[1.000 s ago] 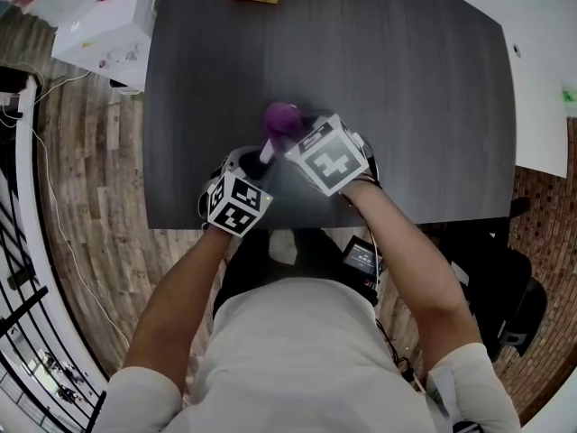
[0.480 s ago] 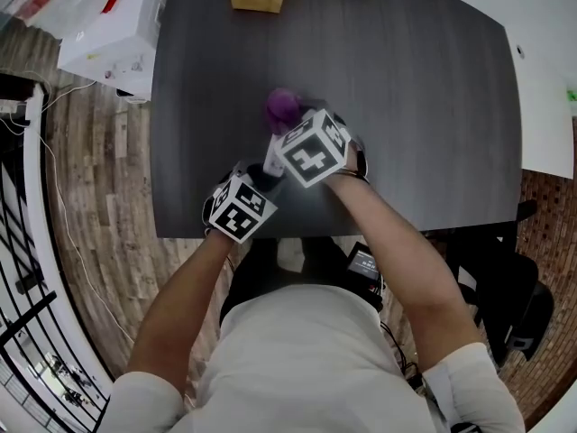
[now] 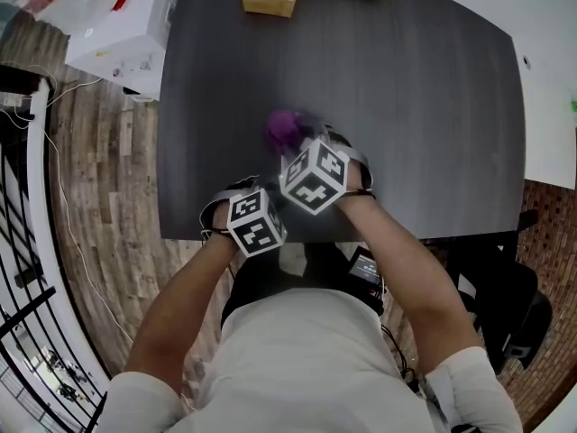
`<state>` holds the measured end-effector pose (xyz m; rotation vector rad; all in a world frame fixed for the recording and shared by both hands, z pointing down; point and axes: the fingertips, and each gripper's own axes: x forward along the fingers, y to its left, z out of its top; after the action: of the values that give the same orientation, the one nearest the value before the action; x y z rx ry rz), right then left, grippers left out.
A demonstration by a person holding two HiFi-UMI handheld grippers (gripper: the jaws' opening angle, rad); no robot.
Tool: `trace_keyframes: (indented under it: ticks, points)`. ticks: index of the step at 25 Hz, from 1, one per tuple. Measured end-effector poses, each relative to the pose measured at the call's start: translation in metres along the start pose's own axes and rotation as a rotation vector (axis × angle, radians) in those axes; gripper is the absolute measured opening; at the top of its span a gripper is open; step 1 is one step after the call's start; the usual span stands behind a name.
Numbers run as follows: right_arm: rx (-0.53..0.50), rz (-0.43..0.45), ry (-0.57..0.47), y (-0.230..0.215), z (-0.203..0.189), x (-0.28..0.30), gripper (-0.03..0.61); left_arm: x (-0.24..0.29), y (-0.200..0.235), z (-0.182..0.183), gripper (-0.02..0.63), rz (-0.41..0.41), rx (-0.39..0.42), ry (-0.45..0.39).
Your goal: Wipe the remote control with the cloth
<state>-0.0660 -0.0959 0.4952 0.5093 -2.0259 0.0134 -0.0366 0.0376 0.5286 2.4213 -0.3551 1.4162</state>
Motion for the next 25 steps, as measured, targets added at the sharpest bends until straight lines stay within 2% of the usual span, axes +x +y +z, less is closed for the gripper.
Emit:
trace_keyframes:
  ticks: [4, 8, 14, 21, 23, 25]
  points:
    - [-0.035, 0.003, -0.021, 0.004, -0.002, -0.001, 0.132, -0.007, -0.008, -0.016, 0.143, -0.012, -0.085, -0.033]
    - [0.007, -0.017, -0.051, -0.002, -0.001, -0.009, 0.132, -0.005, 0.001, -0.014, 0.143, 0.018, -0.161, -0.078]
    - [0.145, -0.036, -0.082, -0.014, -0.009, -0.035, 0.132, -0.011, 0.021, -0.004, 0.143, 0.025, -0.277, -0.163]
    - [0.281, -0.046, -0.057, -0.004, -0.048, -0.059, 0.132, -0.026, 0.033, -0.007, 0.143, 0.04, -0.347, -0.222]
    - [0.312, -0.047, -0.06, 0.002, -0.055, -0.067, 0.132, -0.033, 0.033, -0.004, 0.143, 0.042, -0.392, -0.267]
    - [0.354, -0.053, -0.072, 0.005, -0.058, -0.075, 0.132, -0.044, 0.034, 0.001, 0.141, 0.04, -0.458, -0.348]
